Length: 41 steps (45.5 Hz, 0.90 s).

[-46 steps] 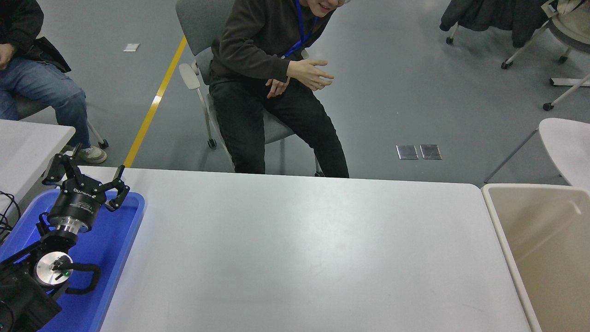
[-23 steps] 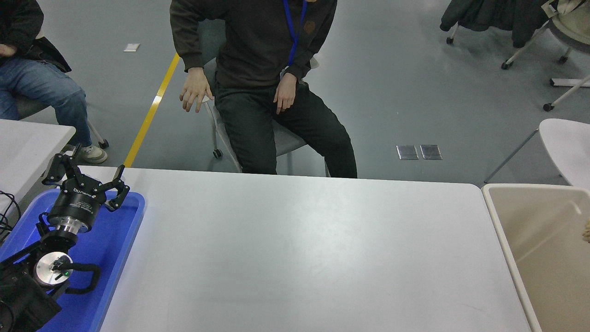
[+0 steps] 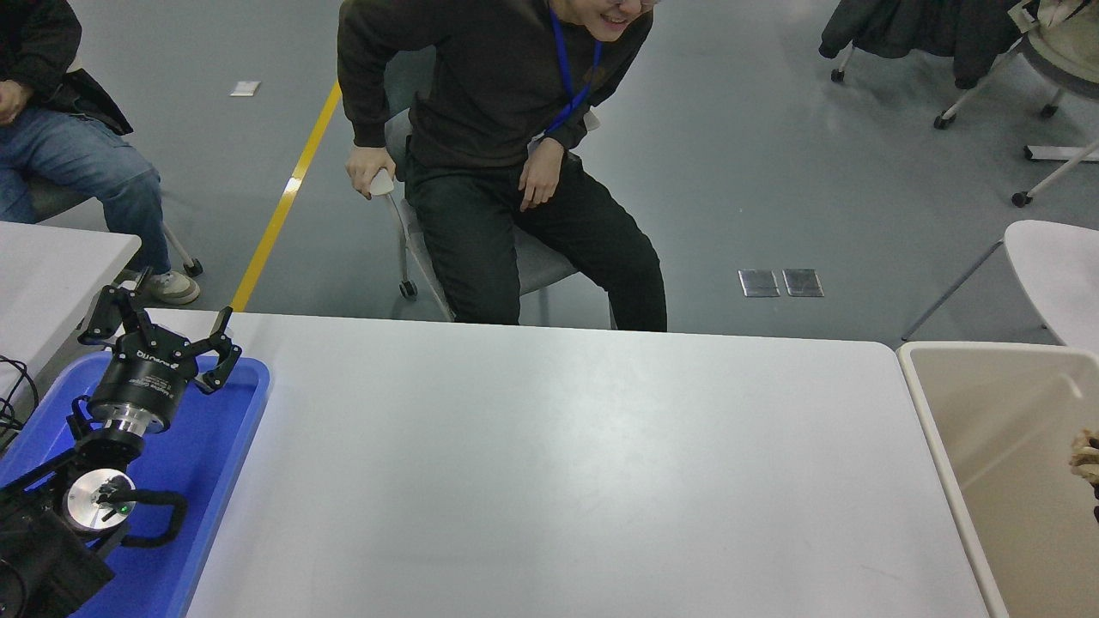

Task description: Clean the table surface

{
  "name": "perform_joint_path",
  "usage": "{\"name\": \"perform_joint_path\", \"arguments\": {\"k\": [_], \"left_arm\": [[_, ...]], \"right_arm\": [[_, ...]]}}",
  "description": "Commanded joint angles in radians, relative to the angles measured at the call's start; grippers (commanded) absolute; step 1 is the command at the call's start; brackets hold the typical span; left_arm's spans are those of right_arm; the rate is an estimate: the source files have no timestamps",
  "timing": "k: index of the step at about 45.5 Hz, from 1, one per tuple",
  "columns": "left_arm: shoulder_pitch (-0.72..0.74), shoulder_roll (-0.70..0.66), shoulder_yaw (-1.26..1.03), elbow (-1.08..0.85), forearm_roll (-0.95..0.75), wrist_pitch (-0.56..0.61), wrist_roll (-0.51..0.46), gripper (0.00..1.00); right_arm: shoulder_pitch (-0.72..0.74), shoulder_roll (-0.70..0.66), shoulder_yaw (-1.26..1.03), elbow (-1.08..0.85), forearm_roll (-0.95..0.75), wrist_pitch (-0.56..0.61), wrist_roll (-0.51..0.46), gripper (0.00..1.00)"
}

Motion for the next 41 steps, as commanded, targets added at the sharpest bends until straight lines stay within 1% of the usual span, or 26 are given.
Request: {"name": "perform_joint_path", "arguments": {"k": [1, 14, 24, 31, 34, 36, 41], "left_arm": [[0.0, 0.0, 0.0, 0.0, 0.0, 0.0, 0.0, 1.0], [0.0, 0.0, 0.0, 0.0, 0.0, 0.0, 0.0, 1.0], [0.001, 0.0, 0.0, 0.0, 0.0, 0.0, 0.0, 1.0], [0.0, 0.0, 0.0, 0.0, 0.0, 0.0, 0.0, 1.0], [0.0, 0.0, 0.0, 0.0, 0.0, 0.0, 0.0, 1.0], [0.0, 0.0, 0.0, 0.0, 0.0, 0.0, 0.0, 1.0], [0.0, 0.0, 0.0, 0.0, 0.0, 0.0, 0.0, 1.0]], "right_arm": [[0.0, 0.014, -0.008, 0.001, 0.0, -0.036, -0.001, 1.0], [0.005, 0.005, -0.008, -0.002, 0.0, -0.034, -0.002, 1.0], [0.009, -0.005, 0.023, 0.005, 0.002, -0.027, -0.024, 1.0], [0.002, -0.009, 0.187, 0.024, 0.082, -0.002, -0.024, 1.0], [0.006, -0.018, 0.227, 0.022, 0.086, 0.021, -0.03, 1.0], [0.011, -0.025, 0.233, 0.021, 0.092, 0.016, -0.053, 1.0], [0.02, -0.041, 0.259, 0.022, 0.095, 0.004, -0.16, 1.0]]}}
